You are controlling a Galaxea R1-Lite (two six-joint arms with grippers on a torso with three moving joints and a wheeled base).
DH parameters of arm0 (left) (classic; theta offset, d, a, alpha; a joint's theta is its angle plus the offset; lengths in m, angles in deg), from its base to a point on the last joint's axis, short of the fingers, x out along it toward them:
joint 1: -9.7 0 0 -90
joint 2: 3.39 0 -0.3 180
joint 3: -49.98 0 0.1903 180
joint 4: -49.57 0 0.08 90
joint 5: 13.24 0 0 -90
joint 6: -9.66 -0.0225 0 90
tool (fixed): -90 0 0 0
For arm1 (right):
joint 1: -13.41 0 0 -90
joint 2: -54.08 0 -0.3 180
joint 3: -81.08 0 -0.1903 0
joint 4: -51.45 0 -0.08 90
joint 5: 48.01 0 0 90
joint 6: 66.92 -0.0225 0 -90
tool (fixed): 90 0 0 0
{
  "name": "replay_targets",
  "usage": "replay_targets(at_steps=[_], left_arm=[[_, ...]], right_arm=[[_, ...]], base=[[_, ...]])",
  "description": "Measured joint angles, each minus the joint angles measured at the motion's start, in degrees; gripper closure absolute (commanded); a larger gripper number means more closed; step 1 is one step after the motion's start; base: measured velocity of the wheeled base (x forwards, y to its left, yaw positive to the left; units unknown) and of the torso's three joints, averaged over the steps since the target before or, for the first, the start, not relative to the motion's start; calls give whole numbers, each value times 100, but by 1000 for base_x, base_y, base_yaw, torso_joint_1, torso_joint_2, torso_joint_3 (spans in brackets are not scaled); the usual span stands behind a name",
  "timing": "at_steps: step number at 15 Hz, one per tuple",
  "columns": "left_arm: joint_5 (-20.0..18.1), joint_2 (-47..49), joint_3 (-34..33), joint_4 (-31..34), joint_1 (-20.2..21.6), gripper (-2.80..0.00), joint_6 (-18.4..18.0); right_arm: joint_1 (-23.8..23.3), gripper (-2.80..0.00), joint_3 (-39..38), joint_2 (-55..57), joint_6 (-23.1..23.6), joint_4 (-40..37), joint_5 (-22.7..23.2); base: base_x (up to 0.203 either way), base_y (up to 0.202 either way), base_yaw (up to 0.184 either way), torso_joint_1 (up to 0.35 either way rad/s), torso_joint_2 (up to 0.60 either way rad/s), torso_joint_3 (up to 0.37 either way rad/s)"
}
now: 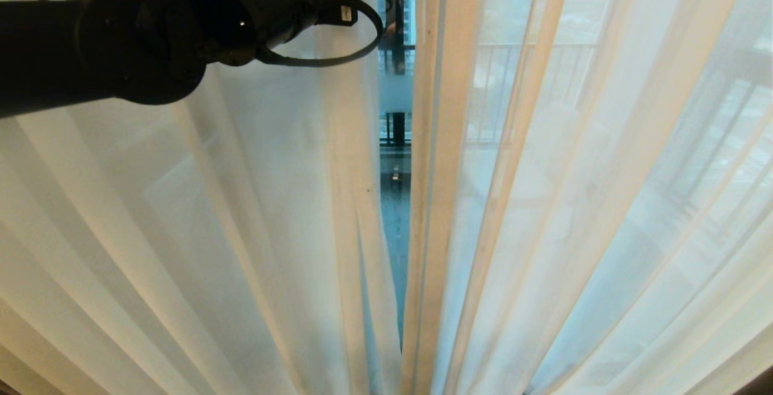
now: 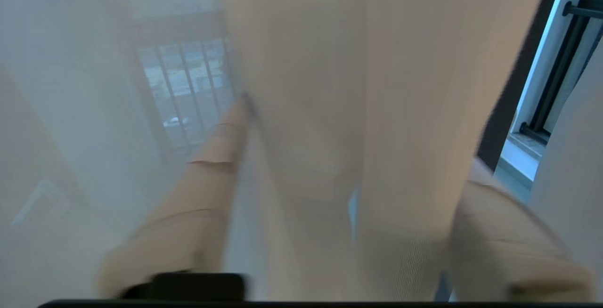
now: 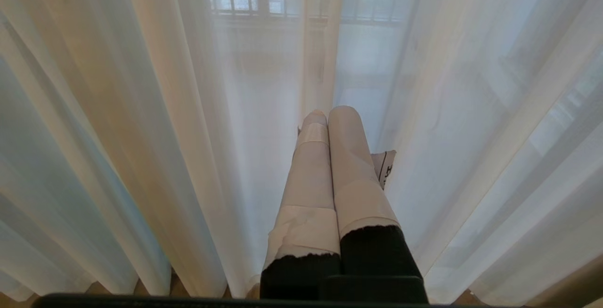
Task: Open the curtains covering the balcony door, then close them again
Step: Pull the inner curtains open on both sides
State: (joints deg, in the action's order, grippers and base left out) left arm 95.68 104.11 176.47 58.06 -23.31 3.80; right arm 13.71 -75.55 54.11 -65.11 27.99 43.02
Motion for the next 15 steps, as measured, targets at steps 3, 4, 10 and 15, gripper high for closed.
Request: replay_targets(at_steps=[3, 4, 10, 15], left_arm=[[1, -35, -15, -3, -4, 0, 0], [3, -61, -30, -3, 0, 0, 0], [4, -327, -182, 3, 40, 0, -93], [4, -752, -670, -5, 218, 0, -193]], right_arm=[[0, 0, 0, 0, -2, 0, -1], [0, 0, 0, 0, 0, 0, 0], [0, 0, 0, 0, 0, 0, 1], [0, 0, 0, 0, 0, 0, -2]], base=[[0, 0, 0, 0, 0, 0], [0, 0, 0, 0, 0, 0], [0, 0, 0, 0, 0, 0], [0, 0, 0, 0, 0, 0]])
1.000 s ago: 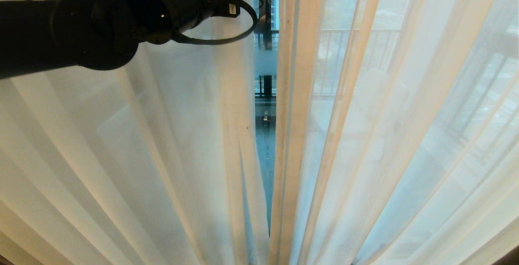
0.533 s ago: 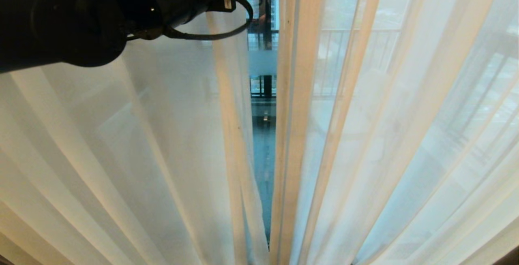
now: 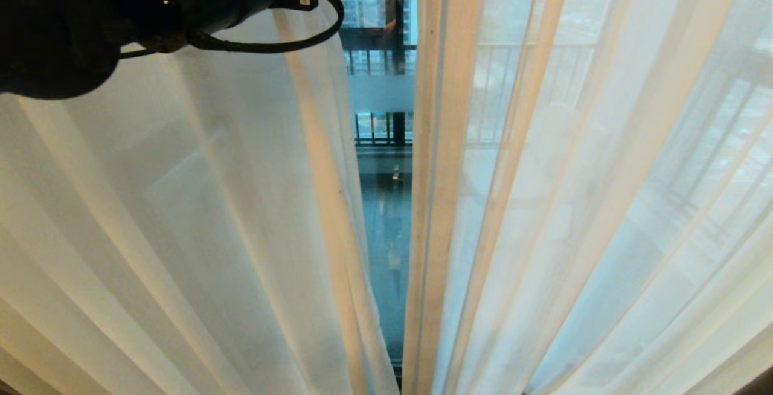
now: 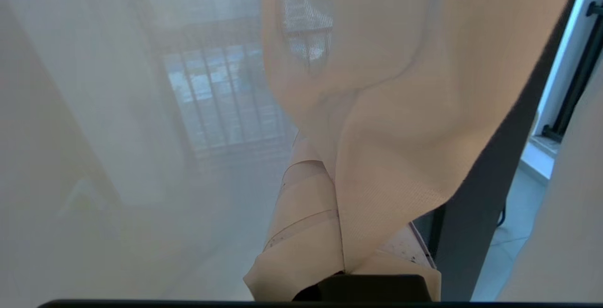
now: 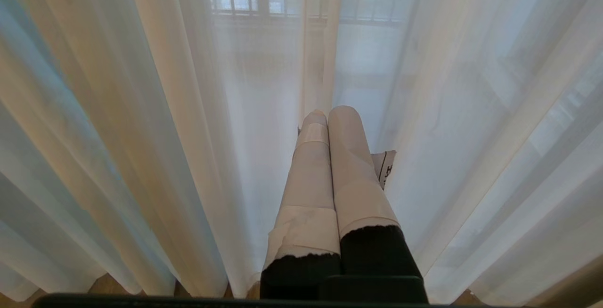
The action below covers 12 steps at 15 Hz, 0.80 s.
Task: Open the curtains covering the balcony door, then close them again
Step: Pull the inner curtains open on both sides
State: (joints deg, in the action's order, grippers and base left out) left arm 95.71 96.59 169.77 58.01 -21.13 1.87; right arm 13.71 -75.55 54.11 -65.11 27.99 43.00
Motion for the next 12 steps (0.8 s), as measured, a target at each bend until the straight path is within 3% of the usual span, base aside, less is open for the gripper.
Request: replay_targets(at_steps=[8, 12], left_arm=[[0, -541, -456, -4, 400, 0, -11], [0, -679, -491, 0, 881, 0, -168]], right_arm=[[2, 0, 0, 0, -2, 0, -2], [2, 0, 0, 0, 0, 0, 2]], base=[[0, 0, 0, 0, 0, 0], [0, 0, 0, 0, 0, 0]])
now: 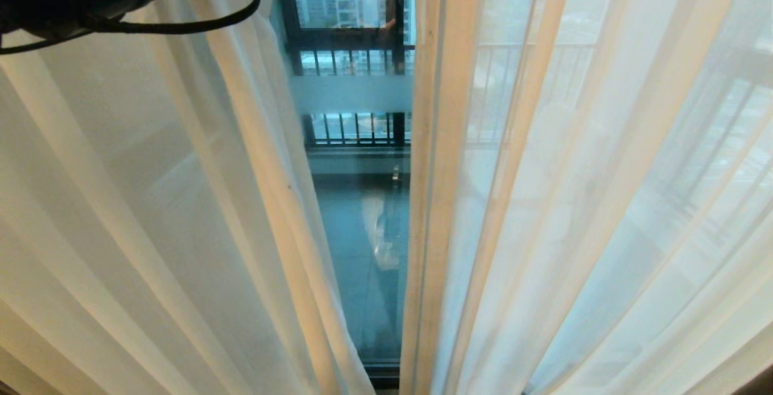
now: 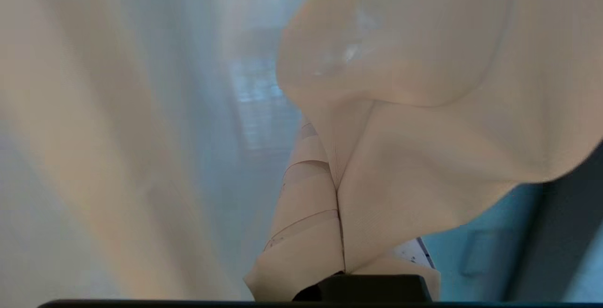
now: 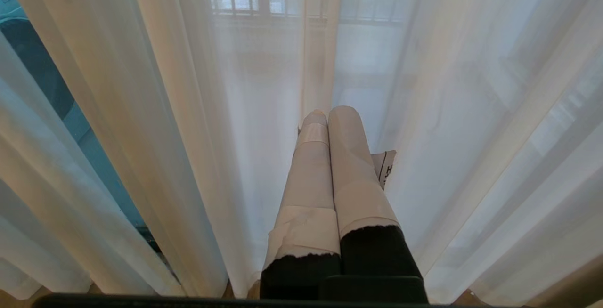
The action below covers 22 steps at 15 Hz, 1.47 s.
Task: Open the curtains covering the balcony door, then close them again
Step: Pull the inner curtains open on both sides
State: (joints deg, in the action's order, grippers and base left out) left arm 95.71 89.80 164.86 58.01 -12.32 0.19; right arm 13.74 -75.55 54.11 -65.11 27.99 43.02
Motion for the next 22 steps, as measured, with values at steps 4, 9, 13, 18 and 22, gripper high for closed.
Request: replay_targets(at_steps=[4, 9, 13, 18, 22], left_arm=[[0, -326, -550, 5, 484, 0, -12], [0, -732, -1124, -6, 912, 0, -6], [0, -929, -1392, -9, 1139, 0, -9], [-2, -1065, -1605, -33, 1375, 0, 9], [-2, -1089, -1652, -41, 1441, 0, 25]], right_arm=[[0, 0, 0, 0, 0, 0, 0], [-2, 0, 0, 0, 2, 0, 0], [-2, 0, 0, 0, -2, 0, -2], [0, 0, 0, 0, 0, 0, 0], [0, 0, 0, 0, 0, 0, 0]], base=[[0, 0, 0, 0, 0, 0], [0, 0, 0, 0, 0, 0], [0, 0, 0, 0, 0, 0], [0, 0, 0, 0, 0, 0], [0, 0, 0, 0, 0, 0]])
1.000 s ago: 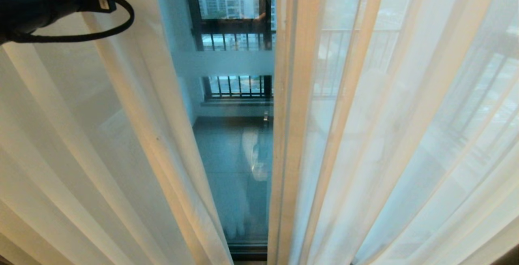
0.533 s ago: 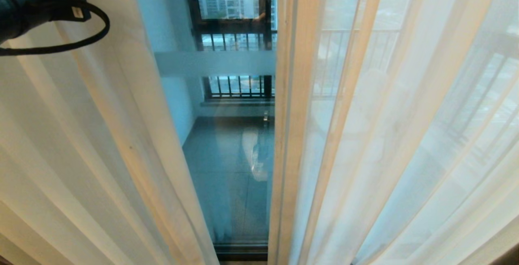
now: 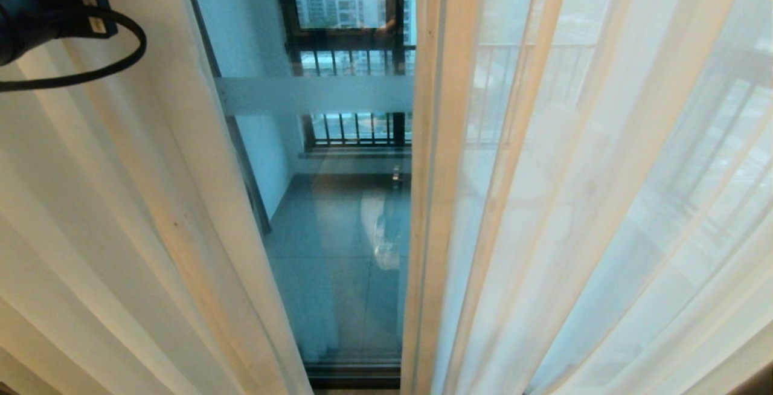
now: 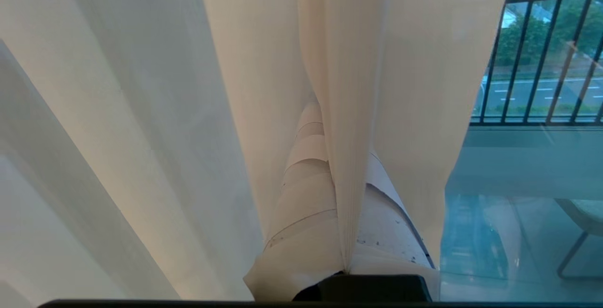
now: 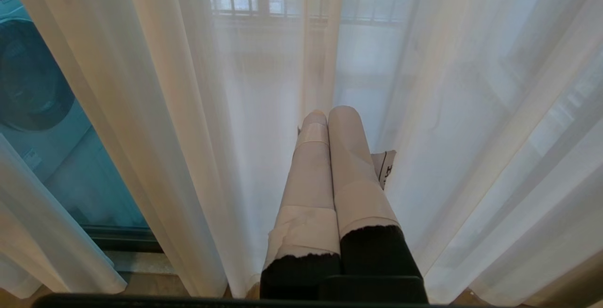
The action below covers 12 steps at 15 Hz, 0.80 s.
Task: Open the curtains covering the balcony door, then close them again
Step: Pull the inner curtains open on both sides
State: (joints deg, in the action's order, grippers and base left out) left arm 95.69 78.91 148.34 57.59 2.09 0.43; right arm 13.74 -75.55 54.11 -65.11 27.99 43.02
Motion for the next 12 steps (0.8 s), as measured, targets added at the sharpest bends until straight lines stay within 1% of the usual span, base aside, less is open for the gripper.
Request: replay_targets(at_steps=[5, 6, 8, 12], left_arm=[[9, -2, -39, -20, 41, 0, 2], [47, 0, -48, -22, 44, 0, -1], [114, 6, -55, -22, 33, 0, -5], [122, 9, -56, -22, 33, 0, -5]], right_arm=[[-2, 0, 0, 0, -2, 0, 0], [-2, 0, 0, 0, -2, 2, 0], [0, 0, 0, 0, -2, -1, 0], [-2, 0, 0, 0, -2, 0, 0]], base=[[0, 0, 0, 0, 0, 0], [-1, 60, -15, -2, -2, 0], [-1, 147, -6, -1, 1, 3], [0, 192, 3, 6, 1, 2]])
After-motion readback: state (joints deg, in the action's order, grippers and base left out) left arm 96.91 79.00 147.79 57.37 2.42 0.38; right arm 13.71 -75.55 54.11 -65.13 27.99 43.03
